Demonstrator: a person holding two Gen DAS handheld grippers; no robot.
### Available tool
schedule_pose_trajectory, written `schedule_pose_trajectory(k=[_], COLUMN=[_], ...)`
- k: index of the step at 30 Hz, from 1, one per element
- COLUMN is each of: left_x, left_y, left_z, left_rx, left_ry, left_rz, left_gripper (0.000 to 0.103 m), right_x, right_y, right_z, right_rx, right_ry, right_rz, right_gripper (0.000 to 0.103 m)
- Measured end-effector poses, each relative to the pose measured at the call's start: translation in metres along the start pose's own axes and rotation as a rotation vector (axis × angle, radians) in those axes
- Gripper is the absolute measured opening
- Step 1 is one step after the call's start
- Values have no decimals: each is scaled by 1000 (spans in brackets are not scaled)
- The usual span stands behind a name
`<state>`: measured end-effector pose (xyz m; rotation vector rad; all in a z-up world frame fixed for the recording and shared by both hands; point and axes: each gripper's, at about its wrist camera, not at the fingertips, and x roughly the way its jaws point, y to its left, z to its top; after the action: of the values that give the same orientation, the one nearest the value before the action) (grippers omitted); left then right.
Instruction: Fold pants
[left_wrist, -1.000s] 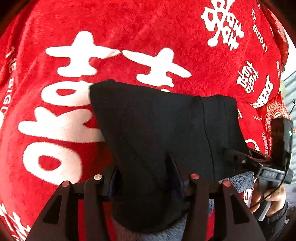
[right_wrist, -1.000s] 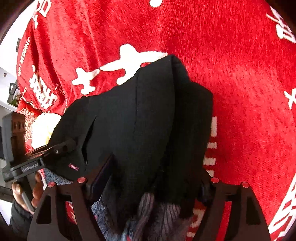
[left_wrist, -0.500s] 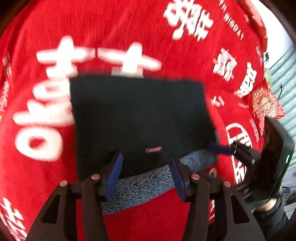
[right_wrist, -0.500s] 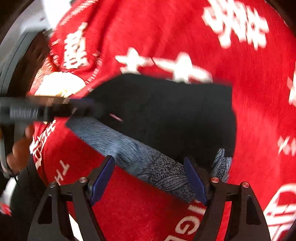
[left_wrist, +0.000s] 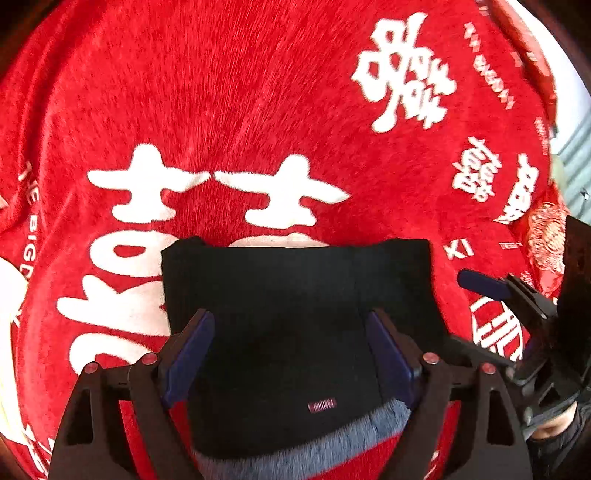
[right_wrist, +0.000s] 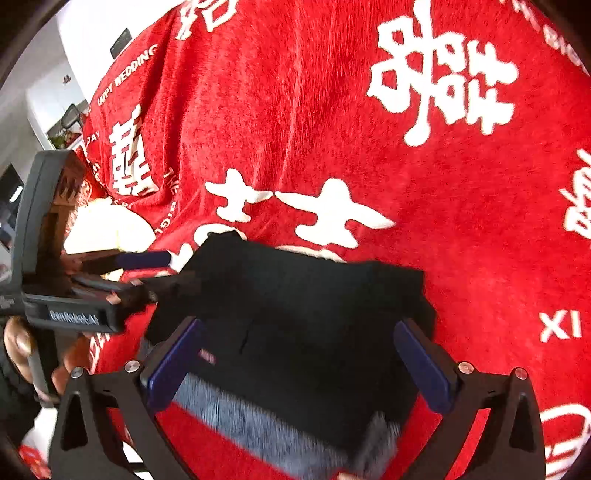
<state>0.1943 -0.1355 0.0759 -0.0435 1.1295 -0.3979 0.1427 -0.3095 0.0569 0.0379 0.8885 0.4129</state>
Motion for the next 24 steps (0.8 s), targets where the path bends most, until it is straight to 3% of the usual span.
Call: schedule_pose_trajectory(k=[4,7,11,15,24], left_x=[44,61,54,34,2], left_y=[5,-4,-9,-12,-28], left_z=[-4,-20,-25,-38,-89], left_rx=[-16,82,108,87,85], left_ry=[96,93,65,28,-24], left_rz=[82,186,213,172,215], left_gripper=[87,87,87,87,87], right_x=[50,70,56,19,-19], right_y=[-4,-11,-3,14,41], right_z=[4,-11,-20,-35,-100], right_rx=[-14,-26,-67,-90,0], right_ry=[113,186,157,89,48], right_rz=[-51,-86,-136,-216,-283], right_gripper=[103,103,103,103,103])
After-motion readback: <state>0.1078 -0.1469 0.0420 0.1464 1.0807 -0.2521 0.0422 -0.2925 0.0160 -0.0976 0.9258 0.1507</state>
